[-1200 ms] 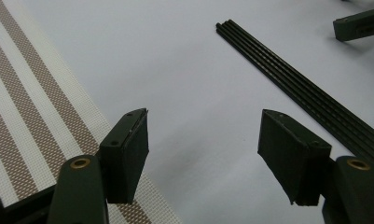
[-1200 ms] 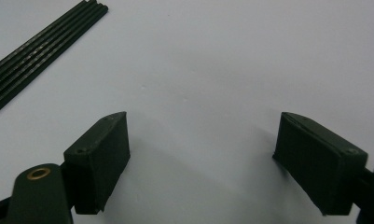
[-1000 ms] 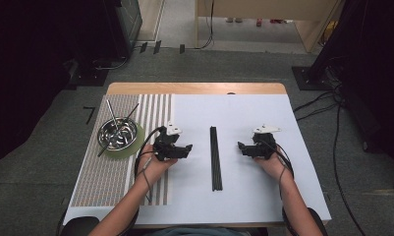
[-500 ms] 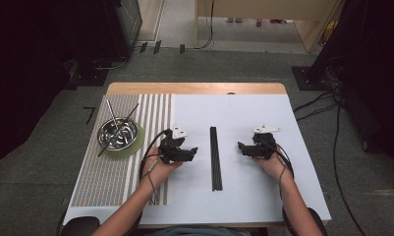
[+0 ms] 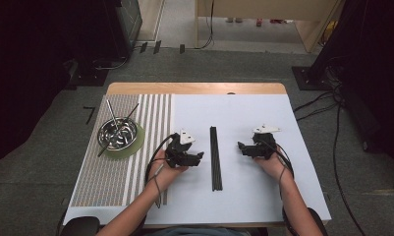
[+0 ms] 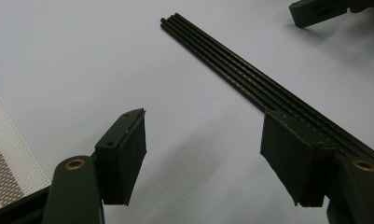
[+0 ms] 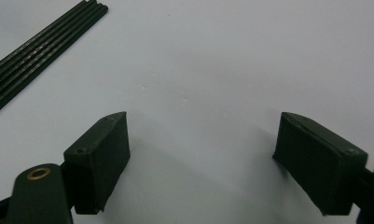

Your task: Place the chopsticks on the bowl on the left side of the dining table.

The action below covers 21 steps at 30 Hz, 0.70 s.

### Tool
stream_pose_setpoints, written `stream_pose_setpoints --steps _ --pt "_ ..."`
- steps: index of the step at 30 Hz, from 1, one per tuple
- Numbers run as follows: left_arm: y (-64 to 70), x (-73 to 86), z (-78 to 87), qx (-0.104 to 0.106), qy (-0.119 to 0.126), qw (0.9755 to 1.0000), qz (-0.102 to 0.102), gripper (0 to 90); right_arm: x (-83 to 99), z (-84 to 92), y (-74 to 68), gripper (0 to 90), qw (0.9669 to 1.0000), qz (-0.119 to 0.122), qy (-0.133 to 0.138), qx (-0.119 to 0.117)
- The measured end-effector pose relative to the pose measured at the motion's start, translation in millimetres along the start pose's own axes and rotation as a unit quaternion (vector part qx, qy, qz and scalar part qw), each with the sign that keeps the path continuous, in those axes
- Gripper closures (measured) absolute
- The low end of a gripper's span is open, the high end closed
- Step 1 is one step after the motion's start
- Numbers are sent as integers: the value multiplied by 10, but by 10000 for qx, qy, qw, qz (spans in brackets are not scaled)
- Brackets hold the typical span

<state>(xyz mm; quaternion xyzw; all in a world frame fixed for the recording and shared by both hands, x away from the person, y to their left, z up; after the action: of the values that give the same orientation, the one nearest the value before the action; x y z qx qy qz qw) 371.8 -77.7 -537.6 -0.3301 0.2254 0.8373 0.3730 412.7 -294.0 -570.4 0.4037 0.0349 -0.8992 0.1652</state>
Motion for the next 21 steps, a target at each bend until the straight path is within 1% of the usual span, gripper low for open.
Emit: stream_pose_setpoints --steps 5,10,12,19,21 --pt "87 23 -55 39 15 10000 -6 309 0 0 1 175 10000 3 1 1" --pt "169 46 -119 165 -3 9998 91 292 0 0 0 175 10000 -1 2 0" --pt "196 55 -142 180 -1 9998 100 284 0 0 0 175 10000 -1 3 0" --pt "245 61 -204 96 18 9999 83 261 0 -1 0 175 10000 -3 3 2" --pt "266 69 -226 111 14 9999 105 260 0 0 0 175 10000 0 1 0"
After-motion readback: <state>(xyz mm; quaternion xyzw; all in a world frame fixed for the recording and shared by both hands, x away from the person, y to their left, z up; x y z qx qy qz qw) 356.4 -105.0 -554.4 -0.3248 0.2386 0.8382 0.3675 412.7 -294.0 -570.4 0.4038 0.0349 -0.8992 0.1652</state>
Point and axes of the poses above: each handheld gripper's, and its own axes: z roughly backward along the jaws, x roughly out of its underside, y roughly to its right, the point moved 10 cm from there along -z, roughly forward along the jaws, and after that the axes turned 8 degrees about x, right-handed, at the moved point
